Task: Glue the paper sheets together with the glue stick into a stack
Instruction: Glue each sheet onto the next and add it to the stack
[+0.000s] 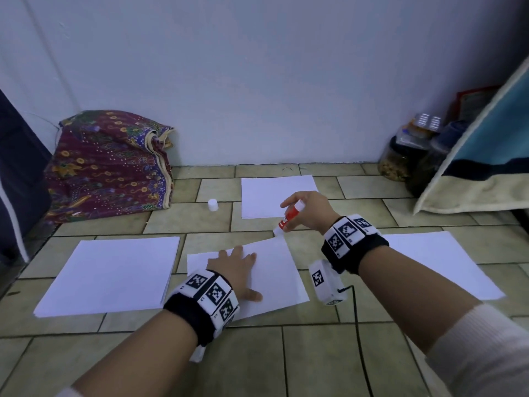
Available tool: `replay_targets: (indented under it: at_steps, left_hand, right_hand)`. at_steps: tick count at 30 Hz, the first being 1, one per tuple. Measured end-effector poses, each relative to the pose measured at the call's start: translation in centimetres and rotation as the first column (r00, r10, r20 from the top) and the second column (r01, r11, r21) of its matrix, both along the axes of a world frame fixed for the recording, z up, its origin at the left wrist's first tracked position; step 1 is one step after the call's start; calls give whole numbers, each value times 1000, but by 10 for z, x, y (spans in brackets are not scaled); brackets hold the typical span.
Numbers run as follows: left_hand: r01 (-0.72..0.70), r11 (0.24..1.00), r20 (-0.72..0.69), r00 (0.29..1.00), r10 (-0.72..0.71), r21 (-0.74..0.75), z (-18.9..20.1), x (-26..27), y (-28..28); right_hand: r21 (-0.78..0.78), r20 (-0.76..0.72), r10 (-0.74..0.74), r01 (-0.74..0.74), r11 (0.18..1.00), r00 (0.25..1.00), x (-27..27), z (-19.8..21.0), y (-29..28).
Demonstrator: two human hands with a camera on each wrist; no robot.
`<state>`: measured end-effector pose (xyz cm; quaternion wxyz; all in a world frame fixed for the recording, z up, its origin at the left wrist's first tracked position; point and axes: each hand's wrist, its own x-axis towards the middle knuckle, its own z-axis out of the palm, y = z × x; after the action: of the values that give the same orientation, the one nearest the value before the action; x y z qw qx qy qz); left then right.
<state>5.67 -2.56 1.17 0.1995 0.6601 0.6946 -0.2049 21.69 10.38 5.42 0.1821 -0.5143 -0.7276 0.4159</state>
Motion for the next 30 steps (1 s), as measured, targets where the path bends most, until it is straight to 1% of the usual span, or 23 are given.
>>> replay_targets:
  at_steps: [2, 4, 7, 9, 12, 16, 19, 21, 24, 27, 30]
  left_hand:
    - [8, 999, -25, 1000, -7, 51, 5, 5, 2]
    - [-1, 998, -33, 999, 4, 66, 7, 10, 5]
    - [-35, 997, -31, 999, 37, 72, 7, 16, 9]
    - [-46, 994, -24, 999, 49, 95, 7, 18, 11]
    - [-27, 994, -24, 999, 30, 110, 8, 18, 17]
    - [31, 991, -34, 999, -26, 131, 6, 14, 23]
    - [63, 989, -38, 998, -59, 136, 3, 9, 28]
    - [75, 991, -60, 996, -69, 107, 3, 8, 31]
    - [58, 993, -49, 997, -53, 99, 1, 7, 34]
    - [54, 991, -38, 998, -50, 125, 1, 8, 34]
    - [54, 992, -49, 998, -48, 116, 4, 10, 35]
  right_hand:
    - [26, -19, -53, 54, 998, 998, 4, -4, -1]
    - [42, -31, -77, 78, 996, 997, 6, -10, -1]
    - [-3, -21, -30, 30, 1000, 999, 5, -18, -1]
    - [20, -28, -23, 24, 1000, 999, 6, -21, -2]
    - [85, -71, -50, 56, 995, 996, 6, -23, -4]
    - [113, -119, -58, 72, 991, 991, -1, -26, -7]
    - [132, -78, -23, 33, 991, 997, -11, -28, -9]
    - [141, -38, 19, -13, 990, 999, -18, -29, -11]
    - [200, 60, 92, -102, 974, 994, -26, -29, -12]
    - [243, 186, 159, -202, 949, 970, -31, -28, -10]
    - [259, 285, 231, -307, 916, 930, -32, -27, -7]
